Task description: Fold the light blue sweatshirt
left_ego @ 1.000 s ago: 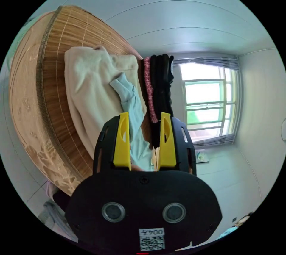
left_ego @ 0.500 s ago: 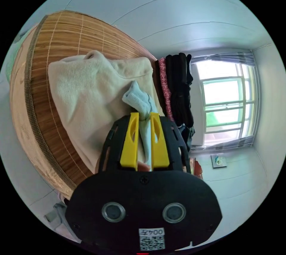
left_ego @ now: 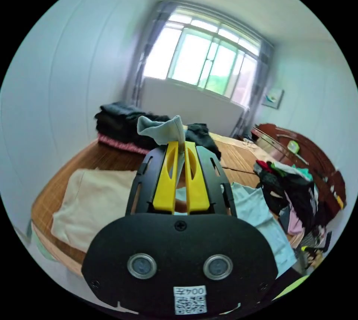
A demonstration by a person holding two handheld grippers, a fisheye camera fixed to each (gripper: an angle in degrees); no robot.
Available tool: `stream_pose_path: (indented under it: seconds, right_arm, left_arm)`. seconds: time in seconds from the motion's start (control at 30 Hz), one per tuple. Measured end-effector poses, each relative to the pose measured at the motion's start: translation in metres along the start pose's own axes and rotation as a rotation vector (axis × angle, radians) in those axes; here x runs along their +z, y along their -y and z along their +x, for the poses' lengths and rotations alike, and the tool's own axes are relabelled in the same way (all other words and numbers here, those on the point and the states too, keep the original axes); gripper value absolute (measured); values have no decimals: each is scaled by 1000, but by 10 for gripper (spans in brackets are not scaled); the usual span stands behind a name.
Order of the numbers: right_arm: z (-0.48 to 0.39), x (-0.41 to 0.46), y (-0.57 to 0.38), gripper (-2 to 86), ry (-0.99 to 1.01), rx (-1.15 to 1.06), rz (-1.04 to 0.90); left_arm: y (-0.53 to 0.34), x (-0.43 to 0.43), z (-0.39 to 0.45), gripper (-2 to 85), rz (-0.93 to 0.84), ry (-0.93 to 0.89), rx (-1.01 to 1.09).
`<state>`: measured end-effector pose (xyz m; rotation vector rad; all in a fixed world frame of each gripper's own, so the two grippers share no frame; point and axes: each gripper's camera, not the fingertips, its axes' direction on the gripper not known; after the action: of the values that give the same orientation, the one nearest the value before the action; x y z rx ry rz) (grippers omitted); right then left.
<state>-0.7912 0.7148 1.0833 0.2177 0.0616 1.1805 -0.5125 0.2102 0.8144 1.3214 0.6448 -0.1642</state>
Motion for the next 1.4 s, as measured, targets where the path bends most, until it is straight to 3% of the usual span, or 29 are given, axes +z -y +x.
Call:
stream_pose_path:
  seconds: [0.17,0.3,0.43,0.57,0.67,0.8,1.03,1.17,1.4]
  right_arm:
    - [28,-10,-9,-7,35,42,29]
    - [56,-18,-18,-7,59,88,50]
    - [76,-23,-25,-7,76,125,57]
    - [88,-30,-31,-7,93,138,55]
    - [88,-33,-31,-7,93,120,43]
    - [81,-25,-20,-7,93,58,16]
    - [51,-4,10,-7,115,-44,-20]
    - [28,6,16,-7,127,-90,-50]
    - [5,1,15,-7,105,-124,-85]
  left_arm:
    - [56,27,263,35,-15,-80,365]
    - [41,67,437,43,-70,-104,594]
    - [-53,153,614,92,-190,-128,790]
    - [-174,260,735,141,-500,-85,911]
    - [-204,267,768,149,-556,-137,859]
    - [-191,231,744,148,-465,-165,739]
    - [-168,184,548,132,-423,182,550]
    - [-171,178,501,131,-457,328,629]
    - [-177,218,527,122,-498,339,763]
